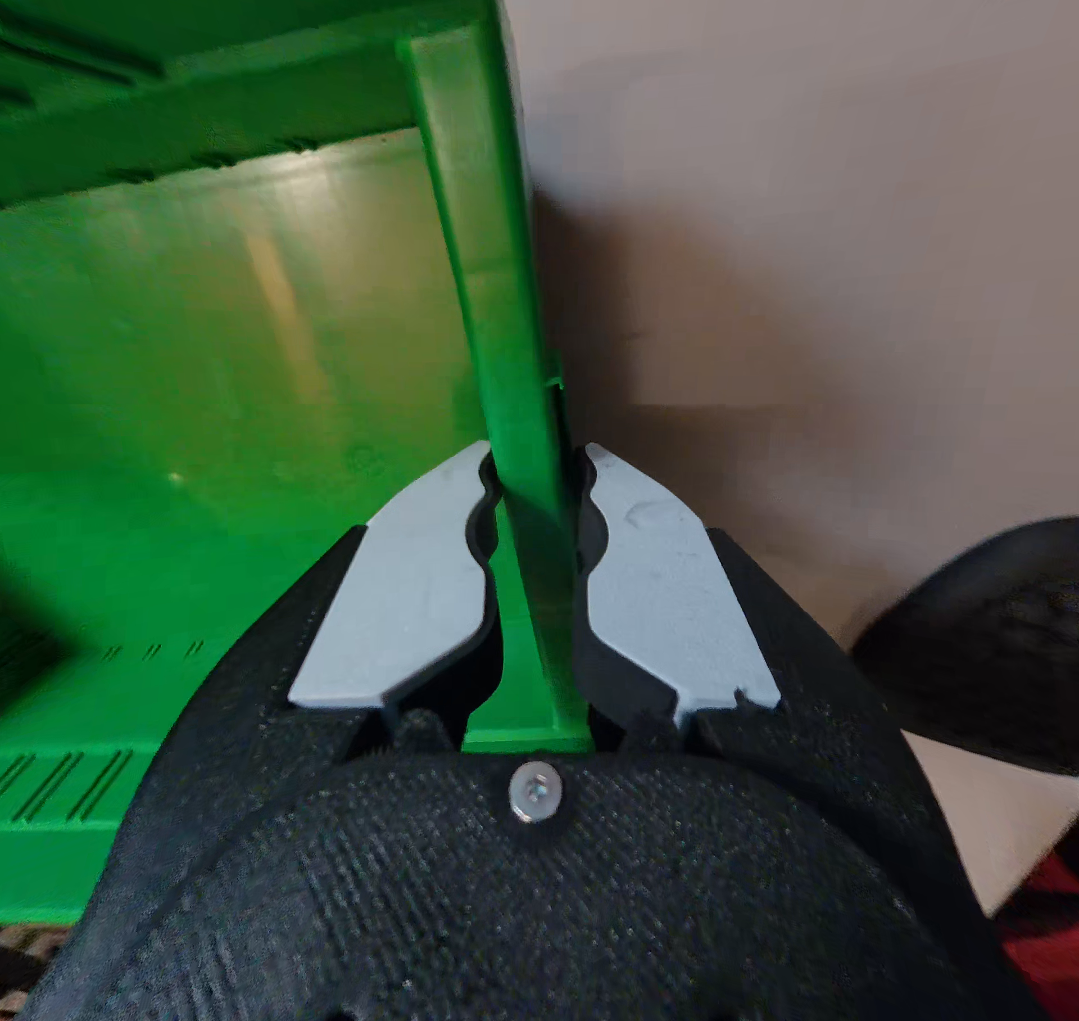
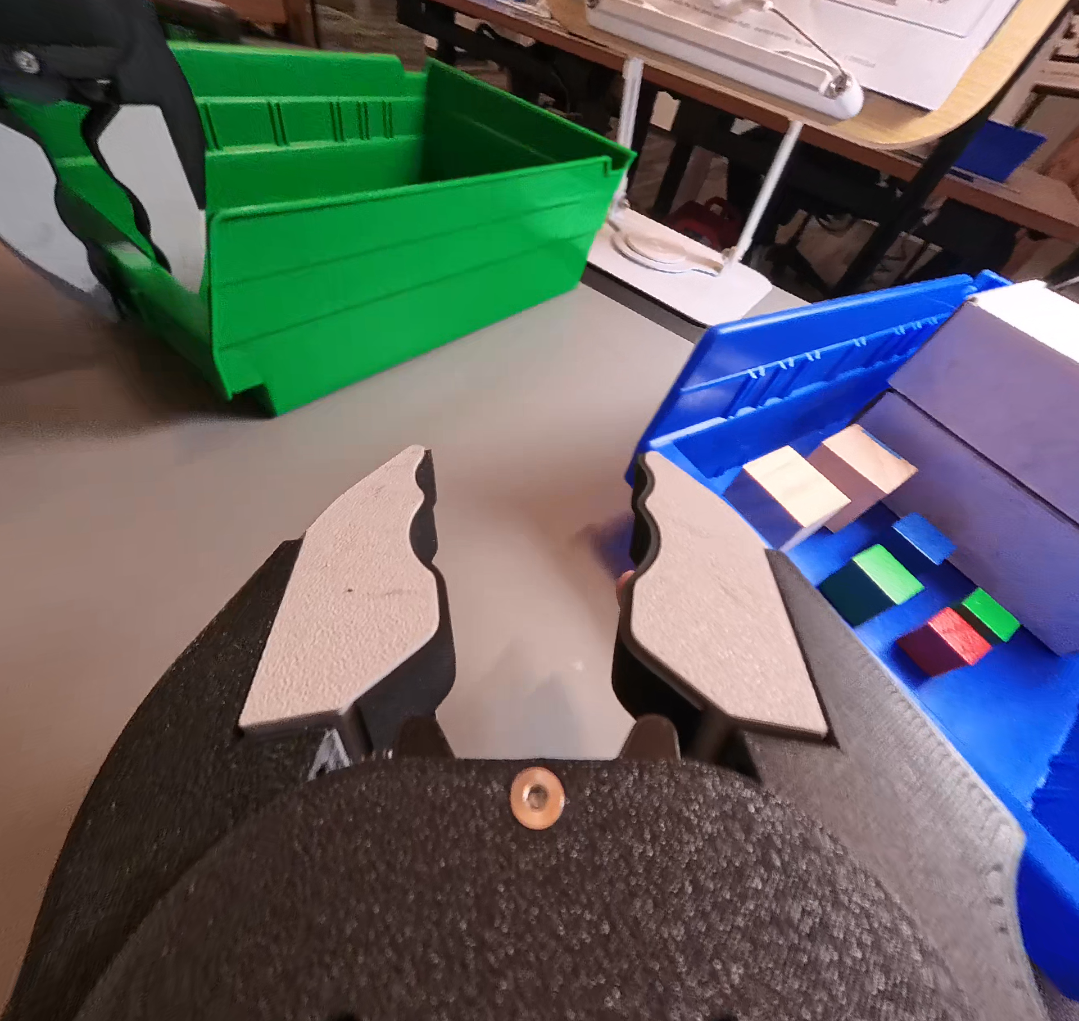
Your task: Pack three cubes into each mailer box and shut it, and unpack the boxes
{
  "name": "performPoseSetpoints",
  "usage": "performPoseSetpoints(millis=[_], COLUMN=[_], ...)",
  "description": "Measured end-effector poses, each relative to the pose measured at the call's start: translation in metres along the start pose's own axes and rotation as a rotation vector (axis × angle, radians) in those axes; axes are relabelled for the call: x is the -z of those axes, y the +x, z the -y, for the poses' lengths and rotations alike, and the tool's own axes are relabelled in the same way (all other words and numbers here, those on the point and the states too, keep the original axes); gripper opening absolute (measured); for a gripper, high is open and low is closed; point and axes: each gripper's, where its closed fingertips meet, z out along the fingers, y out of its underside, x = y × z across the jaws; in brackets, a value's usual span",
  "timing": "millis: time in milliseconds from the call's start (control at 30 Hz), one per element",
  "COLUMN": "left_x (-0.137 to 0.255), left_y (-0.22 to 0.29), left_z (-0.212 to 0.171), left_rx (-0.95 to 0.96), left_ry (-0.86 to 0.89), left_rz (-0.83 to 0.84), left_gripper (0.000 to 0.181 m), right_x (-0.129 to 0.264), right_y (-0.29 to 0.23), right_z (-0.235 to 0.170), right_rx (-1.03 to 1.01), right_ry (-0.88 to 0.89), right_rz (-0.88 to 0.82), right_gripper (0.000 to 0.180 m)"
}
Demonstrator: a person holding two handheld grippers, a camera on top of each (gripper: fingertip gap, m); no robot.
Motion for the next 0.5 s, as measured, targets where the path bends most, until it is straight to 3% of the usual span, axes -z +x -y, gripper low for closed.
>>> performPoseSetpoints(millis=[167, 300, 433, 500], left_x=[0.002, 0.015, 0.049, 0.067], left_y=[-0.041, -0.048, -0.043, -0.032], left_z=[0.040, 0.059, 0.069, 0.075], left_rx=[-0.072, -0.014, 0.072, 0.136], left_ry=[0.022, 0.157, 0.377, 0.508], left_rz=[0.167, 0.225, 0.342, 0.363], left_gripper=[0.026, 0.027, 0.033, 0.031], right_x=[0.006, 0.012, 0.009, 0.001], right_y=[0.037, 0.079, 0.086, 0.091], right_z=[-0.012, -0.043, -0.060, -0.065], right_rx=[0.063, 0.300, 0.383, 0.468], right_ry=[-0.089, -0.353, -0.566, -0.637], right_rz=[-0.176, -0.275, -0.140, -0.098], right_gripper=[0.065, 0.069, 0.068, 0.057])
